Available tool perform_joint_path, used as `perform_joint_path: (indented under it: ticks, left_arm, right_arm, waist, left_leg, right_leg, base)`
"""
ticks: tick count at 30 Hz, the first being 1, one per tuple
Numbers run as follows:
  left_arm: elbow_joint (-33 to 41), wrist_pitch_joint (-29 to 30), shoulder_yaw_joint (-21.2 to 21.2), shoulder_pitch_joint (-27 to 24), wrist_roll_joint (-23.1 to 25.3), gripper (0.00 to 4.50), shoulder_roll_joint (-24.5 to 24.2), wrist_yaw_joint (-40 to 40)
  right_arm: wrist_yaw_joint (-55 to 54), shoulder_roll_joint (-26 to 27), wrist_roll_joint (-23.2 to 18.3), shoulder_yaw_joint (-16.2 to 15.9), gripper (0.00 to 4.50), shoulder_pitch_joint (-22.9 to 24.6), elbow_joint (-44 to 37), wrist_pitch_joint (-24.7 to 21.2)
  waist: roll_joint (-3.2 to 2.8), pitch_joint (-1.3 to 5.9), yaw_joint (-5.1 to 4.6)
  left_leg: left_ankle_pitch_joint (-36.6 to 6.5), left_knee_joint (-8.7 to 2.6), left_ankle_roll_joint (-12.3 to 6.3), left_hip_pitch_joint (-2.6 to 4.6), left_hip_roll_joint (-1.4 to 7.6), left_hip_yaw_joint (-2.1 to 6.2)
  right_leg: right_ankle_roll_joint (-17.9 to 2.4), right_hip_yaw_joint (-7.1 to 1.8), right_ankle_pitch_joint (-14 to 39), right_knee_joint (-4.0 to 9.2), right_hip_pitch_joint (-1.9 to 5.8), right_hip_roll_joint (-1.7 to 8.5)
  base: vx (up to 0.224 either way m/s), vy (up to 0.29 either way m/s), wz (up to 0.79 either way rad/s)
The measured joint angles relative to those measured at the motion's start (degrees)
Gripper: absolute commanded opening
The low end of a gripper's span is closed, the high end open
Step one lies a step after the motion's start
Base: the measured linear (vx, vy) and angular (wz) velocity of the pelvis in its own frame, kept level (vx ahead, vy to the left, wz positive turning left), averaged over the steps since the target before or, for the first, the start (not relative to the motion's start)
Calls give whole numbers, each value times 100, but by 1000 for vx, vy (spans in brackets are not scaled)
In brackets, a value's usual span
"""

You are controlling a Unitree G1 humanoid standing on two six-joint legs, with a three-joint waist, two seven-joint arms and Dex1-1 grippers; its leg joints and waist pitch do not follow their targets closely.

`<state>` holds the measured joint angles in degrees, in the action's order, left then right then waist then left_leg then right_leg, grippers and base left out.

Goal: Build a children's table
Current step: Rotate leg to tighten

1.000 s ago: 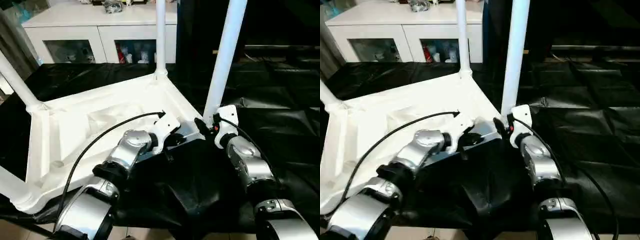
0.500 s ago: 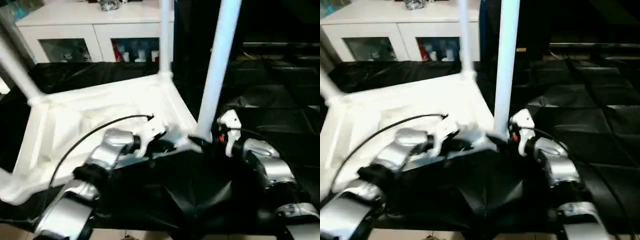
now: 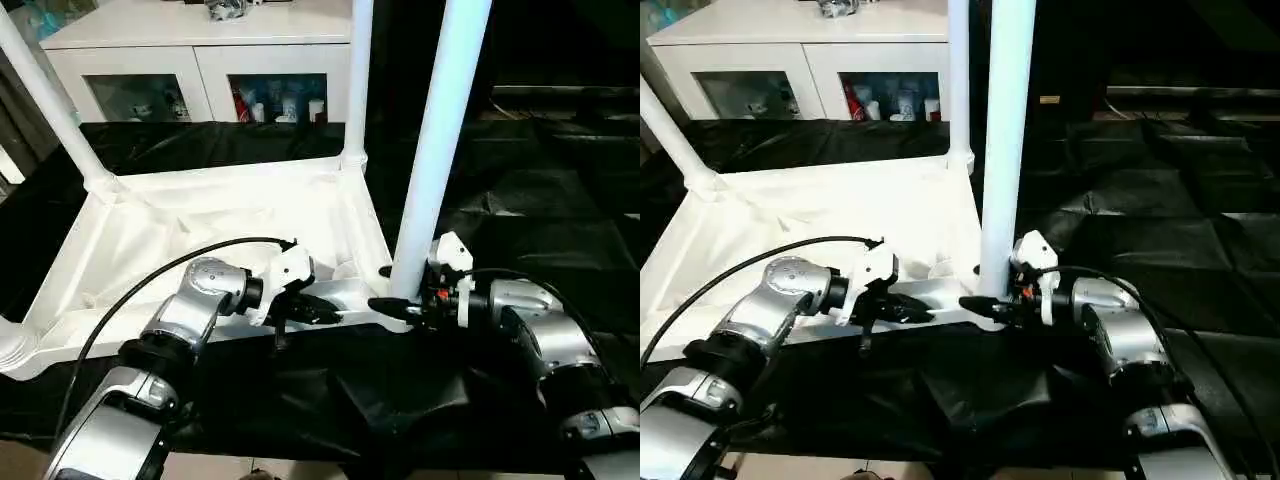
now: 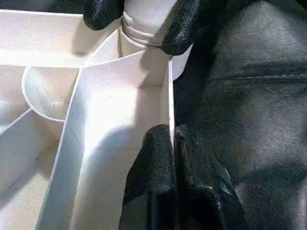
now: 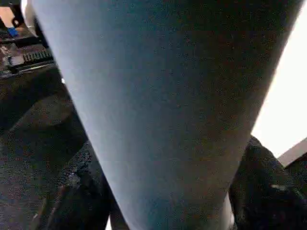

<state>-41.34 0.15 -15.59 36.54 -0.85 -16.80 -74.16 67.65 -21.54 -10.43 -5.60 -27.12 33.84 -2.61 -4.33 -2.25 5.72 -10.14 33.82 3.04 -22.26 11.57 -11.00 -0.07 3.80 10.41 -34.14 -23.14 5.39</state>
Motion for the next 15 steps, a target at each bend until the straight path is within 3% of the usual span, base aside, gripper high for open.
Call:
perform_joint_path:
  ticks: [2, 8, 15]
  left_arm:
    - [-34, -2, 2, 4, 27, 0, 48, 134]
    - [-613, -4, 71, 336, 234, 0, 637, 1356]
    - [-1181, 126, 182, 703, 411, 0, 1297, 2788]
  right_arm:
    - [-147, 19, -6, 26, 264, 40, -29, -45]
    - [-1901, 507, 229, 441, 261, 36, 184, -3]
    - [-4355, 1281, 516, 952, 261, -357, 649, -44]
  waist:
    - [0, 0, 6]
    - [1, 1, -20]
    - [-30, 11, -78]
  left_leg:
    - [0, 3, 0, 1, 2, -5]
    - [1, 7, 1, 25, 4, -27]
    - [1, 5, 1, 31, -1, -27]
  right_leg:
    - [0, -1, 0, -2, 1, 1]
    - [-15, -12, -11, -2, 20, 7]
    - [-11, -13, -11, 5, 29, 11]
  base:
    - [0, 0, 0]
    - [0, 0, 0]
    - [0, 0, 0]
